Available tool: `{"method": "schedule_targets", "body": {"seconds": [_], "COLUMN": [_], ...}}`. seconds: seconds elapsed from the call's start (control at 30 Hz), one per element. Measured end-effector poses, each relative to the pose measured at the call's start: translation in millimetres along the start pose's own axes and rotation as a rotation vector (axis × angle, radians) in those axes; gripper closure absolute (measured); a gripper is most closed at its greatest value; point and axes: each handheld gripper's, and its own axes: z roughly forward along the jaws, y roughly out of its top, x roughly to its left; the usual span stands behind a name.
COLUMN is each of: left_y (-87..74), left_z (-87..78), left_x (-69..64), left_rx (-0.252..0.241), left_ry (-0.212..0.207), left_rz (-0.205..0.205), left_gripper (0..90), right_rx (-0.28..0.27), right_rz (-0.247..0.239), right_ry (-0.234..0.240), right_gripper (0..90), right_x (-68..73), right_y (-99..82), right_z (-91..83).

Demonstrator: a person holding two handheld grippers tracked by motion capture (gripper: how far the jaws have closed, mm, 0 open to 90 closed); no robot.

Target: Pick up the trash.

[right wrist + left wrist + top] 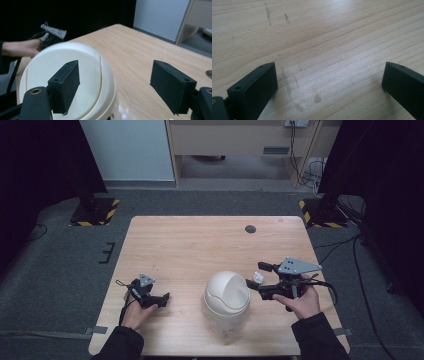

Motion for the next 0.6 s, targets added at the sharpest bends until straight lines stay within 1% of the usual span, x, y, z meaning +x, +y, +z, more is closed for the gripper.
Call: {"method": "schedule_targets", "body": {"seconds": [0.07,0.23,0.6], "left_y": [0.0,0.0,0.0], "left_z": [0.0,0.0,0.0], "left_x": [0.0,0.0,0.0], "left_rx": [0.0,0.0,0.0], "left_ry": [0.0,0.0,0.0], "left_rz": [0.0,0.0,0.0], "left_gripper": [0.0,0.0,0.0], "right_rx": [0.017,0.05,0.117], "right_rz": [-0.001,-0.01,-0.015], "right_ry": [0.016,0.033,0.039], "right_gripper": [23.3,23.0,22.7], "right_x": [1.3,3.1,4.4], "right_y": [-2.2,-6.2,-14.4], "right_z": [3.5,8.6,17.5]}}
